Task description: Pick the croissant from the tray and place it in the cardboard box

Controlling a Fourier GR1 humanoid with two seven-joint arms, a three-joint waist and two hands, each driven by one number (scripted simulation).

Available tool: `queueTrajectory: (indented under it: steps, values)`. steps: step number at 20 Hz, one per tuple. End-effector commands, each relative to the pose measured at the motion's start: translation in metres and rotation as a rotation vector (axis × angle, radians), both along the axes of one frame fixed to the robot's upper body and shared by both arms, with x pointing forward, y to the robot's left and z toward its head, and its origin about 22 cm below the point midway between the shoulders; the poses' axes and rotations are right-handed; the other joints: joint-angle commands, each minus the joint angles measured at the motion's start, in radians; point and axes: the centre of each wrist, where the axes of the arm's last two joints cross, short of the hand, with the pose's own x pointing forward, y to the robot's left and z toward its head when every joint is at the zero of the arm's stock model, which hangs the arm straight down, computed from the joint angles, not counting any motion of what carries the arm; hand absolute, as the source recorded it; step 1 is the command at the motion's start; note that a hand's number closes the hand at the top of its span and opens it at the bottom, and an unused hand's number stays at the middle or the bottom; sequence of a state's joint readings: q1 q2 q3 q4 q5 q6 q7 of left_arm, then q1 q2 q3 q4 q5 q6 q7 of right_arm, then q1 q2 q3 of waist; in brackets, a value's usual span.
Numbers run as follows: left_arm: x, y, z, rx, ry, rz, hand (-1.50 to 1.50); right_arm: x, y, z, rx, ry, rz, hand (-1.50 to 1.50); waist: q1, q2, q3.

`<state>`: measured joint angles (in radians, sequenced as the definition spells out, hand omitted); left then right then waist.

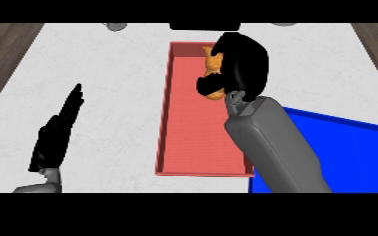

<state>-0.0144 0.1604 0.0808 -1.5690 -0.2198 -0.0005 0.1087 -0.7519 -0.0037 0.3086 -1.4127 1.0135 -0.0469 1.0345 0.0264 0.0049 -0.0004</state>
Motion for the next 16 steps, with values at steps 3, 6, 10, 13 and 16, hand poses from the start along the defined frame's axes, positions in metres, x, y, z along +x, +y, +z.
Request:
queueTrajectory:
  steps: [3, 6, 10, 13, 16]
  values:
    - [0.006, -0.002, 0.000, -0.001, -0.017, -0.017, 0.00, 0.032, 0.005, -0.046, 0.129, 0.071, -0.136, -1.50, 0.015, 0.006, 0.000]
    - [0.004, -0.004, -0.006, -0.007, 0.005, -0.009, 0.00, 0.049, 0.013, -0.050, 0.111, 0.060, -0.107, -1.50, 0.004, 0.002, 0.000]
    - [0.006, -0.014, -0.012, -0.009, 0.008, -0.011, 0.00, 0.052, 0.001, -0.066, 0.205, -0.033, -0.085, -1.50, -0.003, 0.003, 0.000]
    - [0.000, -0.005, -0.009, 0.001, -0.006, -0.014, 0.00, 0.049, -0.007, -0.070, 0.321, -0.188, -0.162, -1.50, 0.006, 0.005, 0.001]
    - [-0.006, -0.009, -0.007, 0.002, 0.003, 0.004, 0.00, 0.052, -0.014, -0.055, 0.400, -0.349, -0.223, -1.50, -0.001, 0.000, 0.001]
